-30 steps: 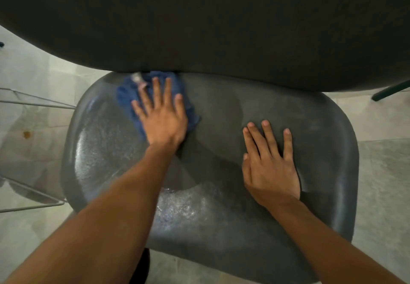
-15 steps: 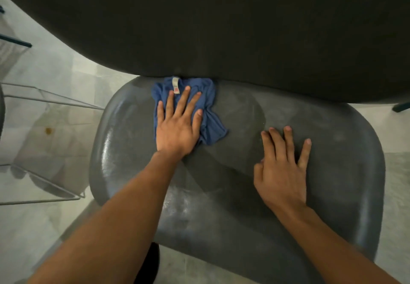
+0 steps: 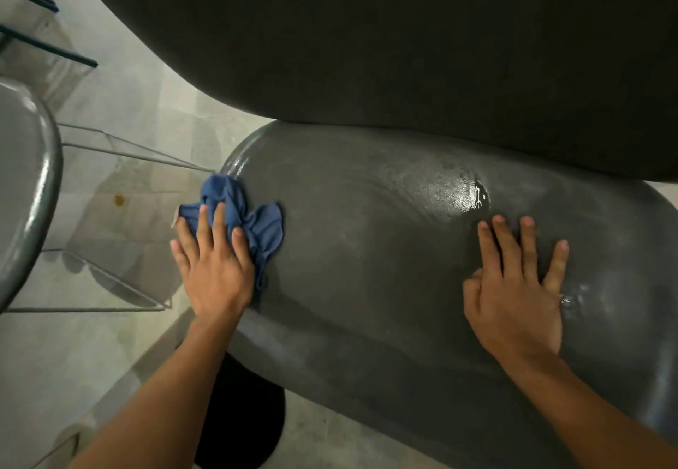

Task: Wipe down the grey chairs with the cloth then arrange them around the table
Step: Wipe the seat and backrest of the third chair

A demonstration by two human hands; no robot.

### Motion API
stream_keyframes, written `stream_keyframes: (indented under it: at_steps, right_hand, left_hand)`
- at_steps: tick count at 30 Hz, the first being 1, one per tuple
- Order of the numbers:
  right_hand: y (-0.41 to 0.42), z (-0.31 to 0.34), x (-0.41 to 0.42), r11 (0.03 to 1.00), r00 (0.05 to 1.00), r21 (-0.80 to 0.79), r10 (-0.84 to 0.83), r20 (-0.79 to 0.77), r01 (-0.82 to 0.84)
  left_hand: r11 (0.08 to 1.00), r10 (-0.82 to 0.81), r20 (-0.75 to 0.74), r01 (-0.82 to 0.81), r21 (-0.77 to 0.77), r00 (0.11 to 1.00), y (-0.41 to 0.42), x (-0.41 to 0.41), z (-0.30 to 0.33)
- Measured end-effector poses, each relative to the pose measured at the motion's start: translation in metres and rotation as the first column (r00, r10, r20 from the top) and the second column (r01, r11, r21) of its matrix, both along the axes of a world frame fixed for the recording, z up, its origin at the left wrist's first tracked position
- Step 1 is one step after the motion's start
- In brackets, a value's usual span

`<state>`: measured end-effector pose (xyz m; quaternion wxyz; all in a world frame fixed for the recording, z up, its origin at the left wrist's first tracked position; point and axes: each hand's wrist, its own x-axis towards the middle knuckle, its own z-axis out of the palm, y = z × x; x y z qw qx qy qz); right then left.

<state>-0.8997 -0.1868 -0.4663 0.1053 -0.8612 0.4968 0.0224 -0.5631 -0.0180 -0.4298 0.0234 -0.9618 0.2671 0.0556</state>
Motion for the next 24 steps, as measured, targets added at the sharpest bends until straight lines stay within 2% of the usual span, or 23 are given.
stream_keyframes:
  at_steps: [2, 6, 9, 12, 15, 19, 21, 24]
  right_hand:
    - [0.000, 0.000, 0.000, 1.000, 1.000, 0.003, 0.004, -0.005, -0.004]
    - [0.001, -0.001, 0.001, 1.000, 0.999, 0.000, 0.015, -0.028, -0.015]
    - [0.001, -0.003, 0.000, 1.000, 0.999, -0.001, 0.016, -0.034, -0.016]
    - [0.000, -0.002, -0.001, 0.999, 0.999, -0.006, 0.033, -0.035, -0.033]
    - [0.000, -0.002, -0.003, 1.000, 1.000, -0.006, 0.020, -0.017, -0.020]
    - [-0.004, 0.000, -0.009, 0.999, 0.998, 0.027, 0.031, 0.053, -0.032]
    - [-0.003, 0.005, -0.022, 0.998, 0.997, 0.045, 0.051, 0.055, -0.053]
    - [0.009, 0.013, -0.052, 0.995, 0.998, 0.073, 0.061, 0.027, -0.062]
  left_hand:
    - [0.999, -0.011, -0.011, 0.011, 0.032, 1.000, 0.003, -0.007, -0.002]
    - [0.999, -0.027, -0.004, 0.027, -0.018, 1.000, -0.048, -0.001, -0.016]
    - [0.979, -0.200, -0.048, 0.197, -0.049, 0.979, -0.104, -0.027, -0.030]
    - [0.915, -0.400, -0.088, 0.393, -0.094, 0.912, -0.139, -0.088, -0.040]
    - [0.839, -0.541, -0.151, 0.521, -0.154, 0.827, -0.123, -0.154, -0.043]
    - [0.714, -0.698, -0.217, 0.685, -0.141, 0.683, -0.025, -0.193, -0.035]
    - [0.740, -0.666, -0.215, 0.669, -0.068, 0.715, 0.027, -0.178, -0.029]
    - [0.843, -0.518, -0.196, 0.536, 0.047, 0.832, 0.050, -0.139, -0.021]
